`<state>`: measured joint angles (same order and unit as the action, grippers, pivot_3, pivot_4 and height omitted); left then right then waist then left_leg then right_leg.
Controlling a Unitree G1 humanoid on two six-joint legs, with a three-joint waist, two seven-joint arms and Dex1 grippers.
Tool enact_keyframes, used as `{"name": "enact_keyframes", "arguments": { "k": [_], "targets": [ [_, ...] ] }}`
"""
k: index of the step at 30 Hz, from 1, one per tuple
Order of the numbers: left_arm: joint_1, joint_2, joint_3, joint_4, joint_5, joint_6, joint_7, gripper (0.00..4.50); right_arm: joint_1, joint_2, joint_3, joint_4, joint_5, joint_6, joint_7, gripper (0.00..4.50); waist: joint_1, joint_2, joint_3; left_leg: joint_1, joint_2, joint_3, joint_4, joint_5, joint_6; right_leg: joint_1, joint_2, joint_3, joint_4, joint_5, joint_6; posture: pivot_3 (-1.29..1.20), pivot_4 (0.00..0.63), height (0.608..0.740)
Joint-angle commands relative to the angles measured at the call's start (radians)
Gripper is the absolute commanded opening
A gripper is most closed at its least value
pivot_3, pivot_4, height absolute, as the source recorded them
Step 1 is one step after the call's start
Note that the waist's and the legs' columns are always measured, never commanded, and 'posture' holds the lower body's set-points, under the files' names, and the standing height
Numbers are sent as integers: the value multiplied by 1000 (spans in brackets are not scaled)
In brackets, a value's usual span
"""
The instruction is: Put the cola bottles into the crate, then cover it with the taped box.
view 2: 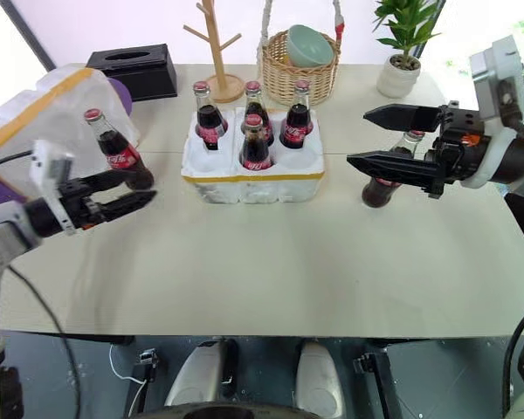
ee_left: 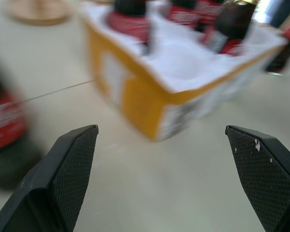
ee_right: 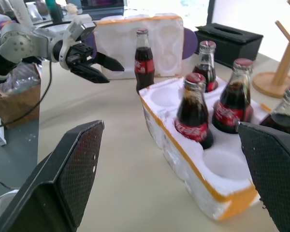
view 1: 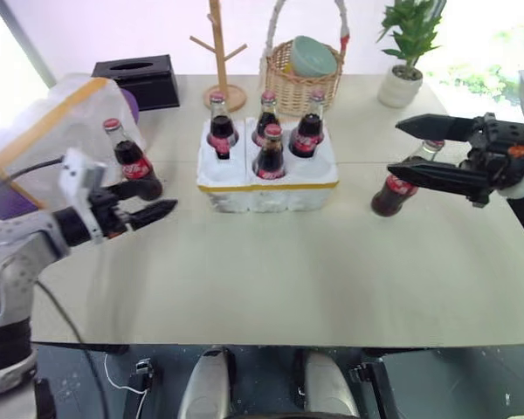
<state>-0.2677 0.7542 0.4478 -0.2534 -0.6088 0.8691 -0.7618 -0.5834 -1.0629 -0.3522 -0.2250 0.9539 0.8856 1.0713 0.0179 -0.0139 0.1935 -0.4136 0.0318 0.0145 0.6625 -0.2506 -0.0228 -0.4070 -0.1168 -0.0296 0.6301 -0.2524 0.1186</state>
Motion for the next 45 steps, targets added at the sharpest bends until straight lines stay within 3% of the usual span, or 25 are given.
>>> {"name": "enact_keyframes", "arguments": {
  "k": [1,13,21,23,25,28,33,37,41,45],
  "targets": [
    [-25,-12,18,58,92,-76,140,4407,-22,-21,-15,-4,-2,-13,9,4500,6,0,0,0,0,0,0,0,0,0,0,0,0,0,0,0,150,736],
    [-320,-120,-202,472,275,-348,199,4407,-51,-14,-9,3,17,0,-5,4500,16,-1,0,0,0,1,0,0,0,-1,0,0,0,0,0,0,150,736],
    [-412,-139,-253,689,331,-463,166,4407,-39,-23,-28,-1,23,9,-13,4500,16,-1,0,0,0,1,0,0,0,-1,0,0,1,1,0,0,150,736],
    [-416,-143,-255,697,331,-477,155,4407,-36,-24,-32,-5,25,12,-14,4500,16,-1,0,0,0,1,0,0,0,-1,0,0,1,1,0,0,150,736],
    [-410,-137,-251,673,319,-476,131,3892,-31,-26,-32,-13,21,10,-13,4500,16,-1,0,0,0,1,0,0,0,-1,0,0,1,1,1,0,150,736],
    [-405,-119,-242,621,300,-439,115,2779,-26,-29,-33,-18,19,10,-12,4500,18,-1,0,0,0,1,0,0,0,-1,0,0,1,1,1,0,150,736],
    [-389,-64,-194,419,166,-263,16,2813,-17,-37,-27,-22,11,6,-2,4500,14,-4,2,-4,0,1,0,0,0,-4,0,0,1,1,1,0,150,736],
    [-423,19,-172,215,-27,-86,-129,2813,-7,-42,-27,-26,9,8,0,4500,11,-5,2,-12,0,1,2,0,0,-11,0,0,2,2,2,0,150,736],
    [-512,-3,-225,212,-45,-83,-144,2813,3,-35,-29,-34,-5,-10,-7,4500,18,-5,2,-13,0,1,3,0,-1,-12,0,0,2,2,2,0,150,736],
    [-596,-69,-328,293,34,-142,-143,2813,10,-24,-30,-42,-3,-13,-23,4500,18,-4,2,-12,0,1,4,1,-1,-10,0,0,2,3,2,0,150,736]
  ]
}}
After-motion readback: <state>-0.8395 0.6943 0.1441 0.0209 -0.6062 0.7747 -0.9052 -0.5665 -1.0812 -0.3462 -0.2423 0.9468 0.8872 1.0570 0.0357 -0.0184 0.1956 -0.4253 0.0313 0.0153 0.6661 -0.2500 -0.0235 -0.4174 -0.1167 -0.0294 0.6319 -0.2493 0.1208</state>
